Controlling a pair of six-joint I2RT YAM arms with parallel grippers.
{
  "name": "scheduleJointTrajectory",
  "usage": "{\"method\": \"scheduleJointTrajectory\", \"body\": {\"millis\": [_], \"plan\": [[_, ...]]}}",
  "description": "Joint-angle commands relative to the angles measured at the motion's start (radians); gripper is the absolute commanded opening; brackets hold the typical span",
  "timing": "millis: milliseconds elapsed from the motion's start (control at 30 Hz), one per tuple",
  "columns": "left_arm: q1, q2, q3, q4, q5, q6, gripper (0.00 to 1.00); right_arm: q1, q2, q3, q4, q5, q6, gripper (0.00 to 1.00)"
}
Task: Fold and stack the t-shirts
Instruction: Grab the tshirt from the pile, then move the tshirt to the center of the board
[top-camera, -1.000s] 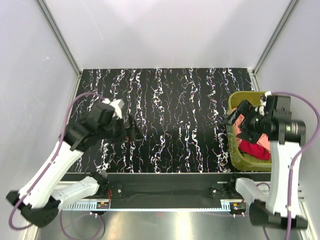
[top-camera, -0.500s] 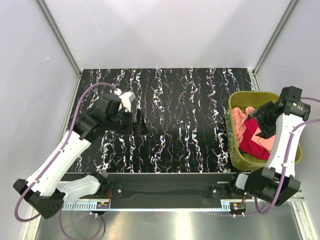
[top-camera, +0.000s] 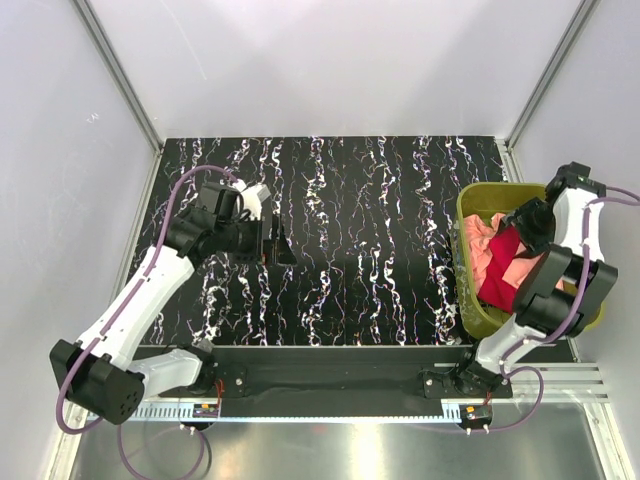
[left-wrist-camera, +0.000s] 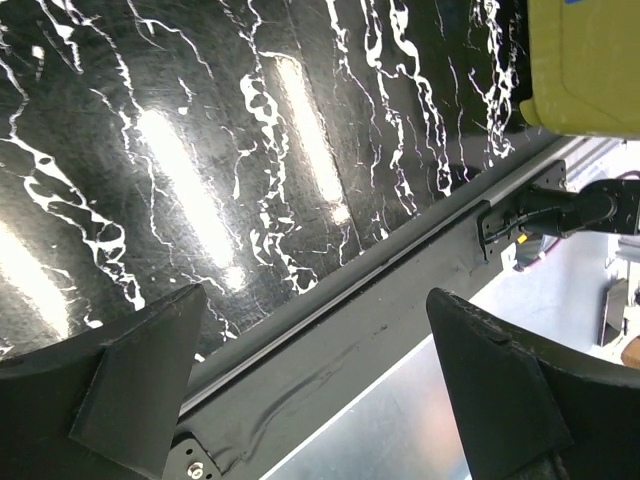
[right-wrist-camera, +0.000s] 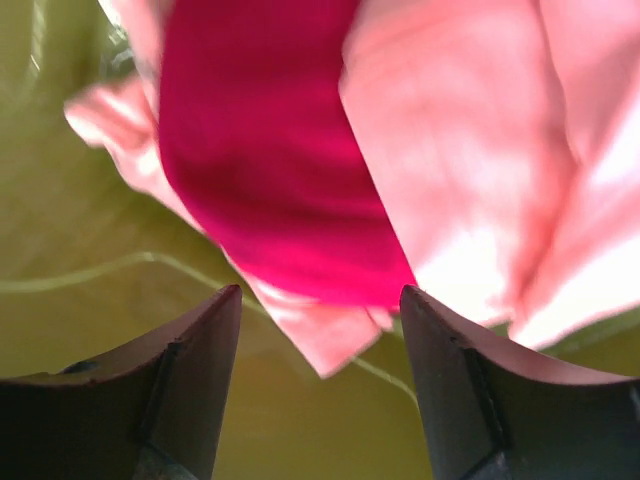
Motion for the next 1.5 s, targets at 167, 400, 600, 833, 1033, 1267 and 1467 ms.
{"method": "scheduleJointTrajectory", "body": {"millis": [167, 400, 600, 833, 1033, 1267, 1467], "plan": [[0.006, 0.020, 0.016, 0.050, 0.047, 0.014, 0.99, 0.063, 0.110, 0.089, 0.098, 0.053, 0.004, 0.36], [0.010, 0.032, 0.021, 0.052, 0.058, -0.026, 0.99, 0.072, 0.113, 0.160, 0.035, 0.189, -0.017, 0.00], [0.010, 0.012, 0.030, 0.020, 0.014, -0.081, 0.98, 0.072, 0.017, 0.456, -0.044, 0.372, 0.012, 0.00], [0.010, -0.061, -0.050, 0.061, -0.034, -0.182, 0.98, 0.086, -0.059, 0.806, -0.059, 0.225, 0.104, 0.00], [0.009, -0.131, -0.057, 0.060, -0.051, -0.244, 0.98, 0.092, -0.163, 0.887, 0.223, -0.132, 0.252, 0.00], [0.010, -0.207, 0.002, -0.005, -0.112, -0.270, 0.98, 0.362, -0.054, 1.163, 0.430, -0.370, 0.465, 0.00], [0.010, -0.270, 0.122, -0.129, -0.284, -0.274, 0.98, 0.702, -0.056, 1.012, 0.585, -0.416, 0.529, 0.00]]}}
